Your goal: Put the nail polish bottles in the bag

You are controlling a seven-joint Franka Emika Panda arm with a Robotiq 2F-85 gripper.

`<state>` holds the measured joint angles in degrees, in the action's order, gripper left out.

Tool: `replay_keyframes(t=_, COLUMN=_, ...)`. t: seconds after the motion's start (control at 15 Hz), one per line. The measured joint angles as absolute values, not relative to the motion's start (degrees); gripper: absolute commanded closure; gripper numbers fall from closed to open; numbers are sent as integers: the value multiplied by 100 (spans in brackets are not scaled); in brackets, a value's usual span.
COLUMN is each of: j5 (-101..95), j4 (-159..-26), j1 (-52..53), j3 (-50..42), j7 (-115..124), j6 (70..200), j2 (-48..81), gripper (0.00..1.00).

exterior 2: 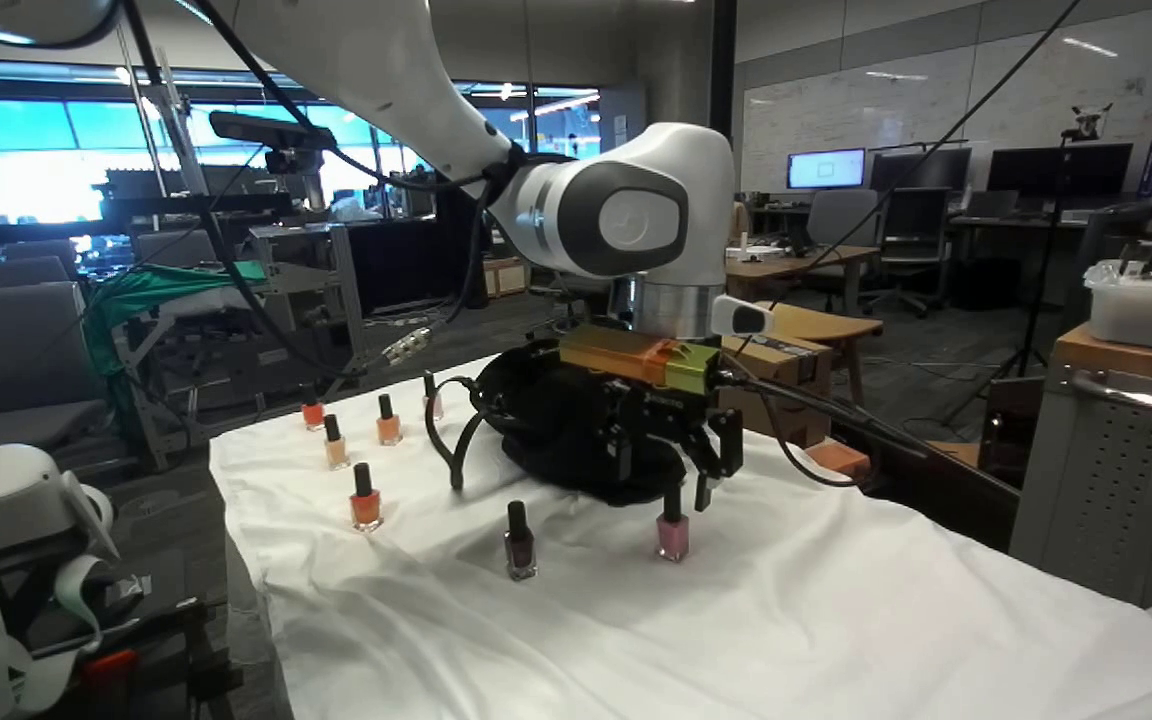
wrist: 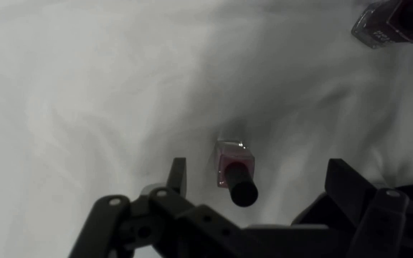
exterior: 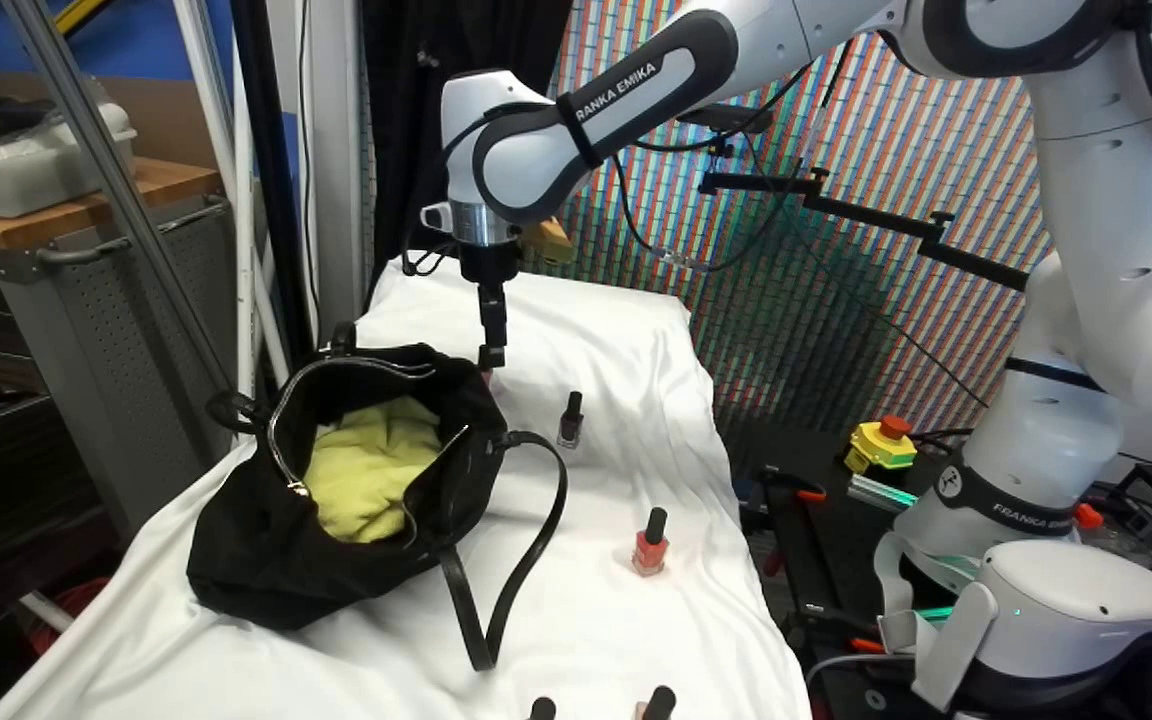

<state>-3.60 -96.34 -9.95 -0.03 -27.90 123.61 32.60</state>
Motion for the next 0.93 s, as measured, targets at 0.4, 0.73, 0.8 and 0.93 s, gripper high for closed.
replay_keyframes(t=0.4, j5=-320, j4=-9488, j1=-1099, j3=74, j7=-3014, j6=12377, j2=3599, gripper=0)
replay_keyframes(t=0.73, j5=-316, j4=-9284, j1=-1144, j3=158, j7=-3207, j6=12365, j2=3833, gripper=0)
replay_keyframes(t=0.8, j5=-316, j4=-9241, j1=-1144, j3=160, j7=-3227, j6=12354, j2=3879, gripper=0)
replay_keyframes(t=0.93, j5=-316, j4=-9154, j1=-1146, j3=160, j7=-3242, j6=12315, j2=3972, gripper=0)
